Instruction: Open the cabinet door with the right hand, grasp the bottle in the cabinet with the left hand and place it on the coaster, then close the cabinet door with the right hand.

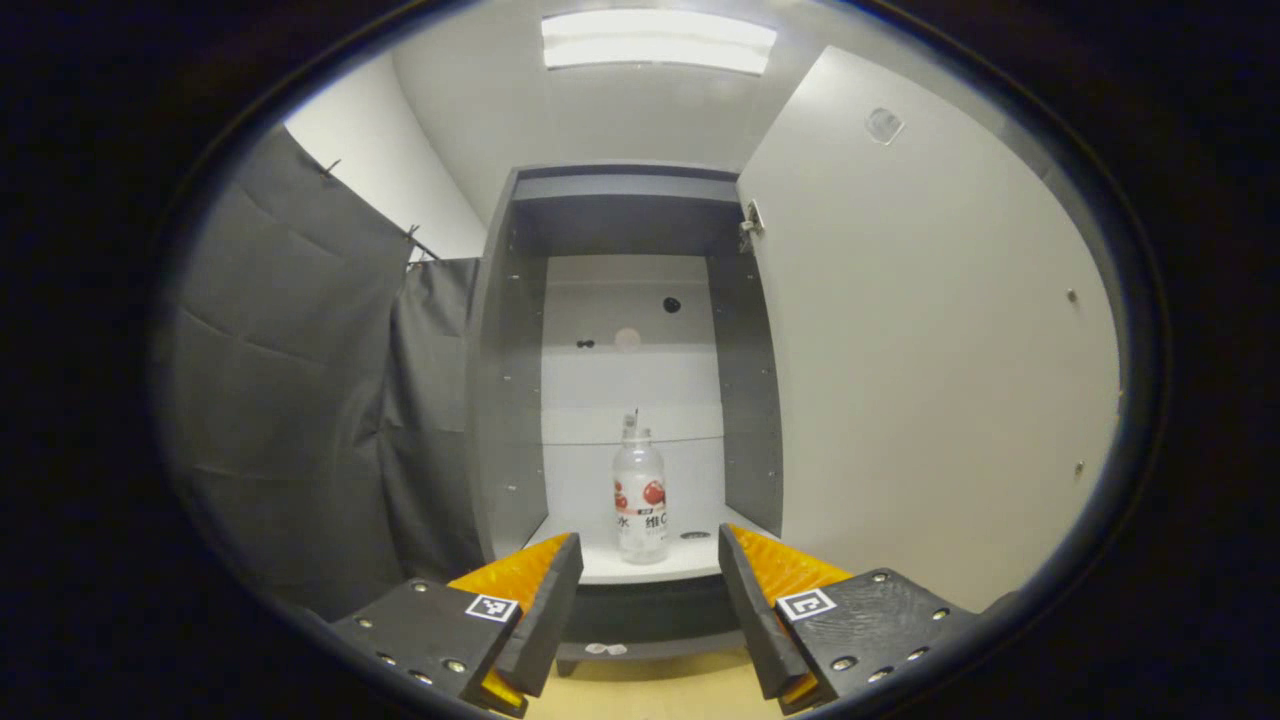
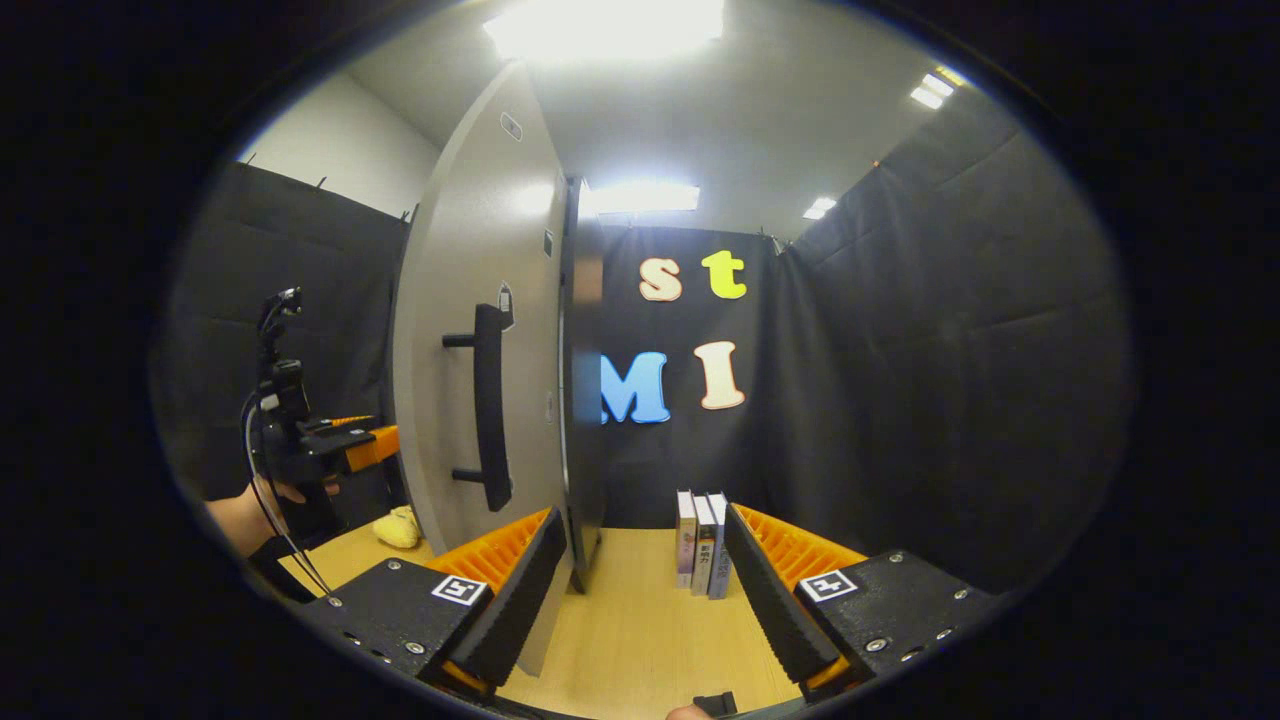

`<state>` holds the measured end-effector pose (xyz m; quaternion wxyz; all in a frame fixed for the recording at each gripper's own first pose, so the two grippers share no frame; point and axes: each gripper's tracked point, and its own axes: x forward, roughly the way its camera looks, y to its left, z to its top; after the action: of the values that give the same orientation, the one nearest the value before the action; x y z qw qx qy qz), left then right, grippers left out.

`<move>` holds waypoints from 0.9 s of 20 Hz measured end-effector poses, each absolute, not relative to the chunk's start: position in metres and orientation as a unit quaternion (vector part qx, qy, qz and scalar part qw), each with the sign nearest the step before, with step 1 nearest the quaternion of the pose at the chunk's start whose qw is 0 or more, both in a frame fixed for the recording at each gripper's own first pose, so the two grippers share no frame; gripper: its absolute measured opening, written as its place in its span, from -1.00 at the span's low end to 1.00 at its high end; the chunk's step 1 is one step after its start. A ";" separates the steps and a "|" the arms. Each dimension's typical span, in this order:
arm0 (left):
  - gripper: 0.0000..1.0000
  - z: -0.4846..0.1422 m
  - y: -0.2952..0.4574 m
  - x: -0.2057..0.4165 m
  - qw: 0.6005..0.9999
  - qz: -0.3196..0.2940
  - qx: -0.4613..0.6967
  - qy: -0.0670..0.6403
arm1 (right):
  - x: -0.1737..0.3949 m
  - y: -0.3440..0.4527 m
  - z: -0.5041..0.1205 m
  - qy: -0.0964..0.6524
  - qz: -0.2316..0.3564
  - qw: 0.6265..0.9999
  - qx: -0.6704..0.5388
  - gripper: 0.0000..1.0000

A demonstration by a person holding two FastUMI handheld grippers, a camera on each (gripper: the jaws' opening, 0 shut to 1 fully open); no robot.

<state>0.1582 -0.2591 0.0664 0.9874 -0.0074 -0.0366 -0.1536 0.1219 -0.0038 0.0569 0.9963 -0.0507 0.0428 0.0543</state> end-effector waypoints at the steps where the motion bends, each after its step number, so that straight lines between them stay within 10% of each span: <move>1: 0.56 0.068 -0.263 0.171 0.986 -0.162 -0.009 -0.037 | 0.121 -0.009 0.054 0.045 0.041 0.997 -0.047 0.94; 18: 0.56 -0.010 -0.302 0.368 0.979 -0.195 -0.026 0.046 | 0.152 -0.025 0.025 0.088 -0.076 0.993 -0.027 0.94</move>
<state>0.3675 -0.3023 -0.0104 0.9794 -0.0265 0.0462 -0.1950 0.1520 -0.0249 0.0246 0.9929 -0.0267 0.0880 -0.0759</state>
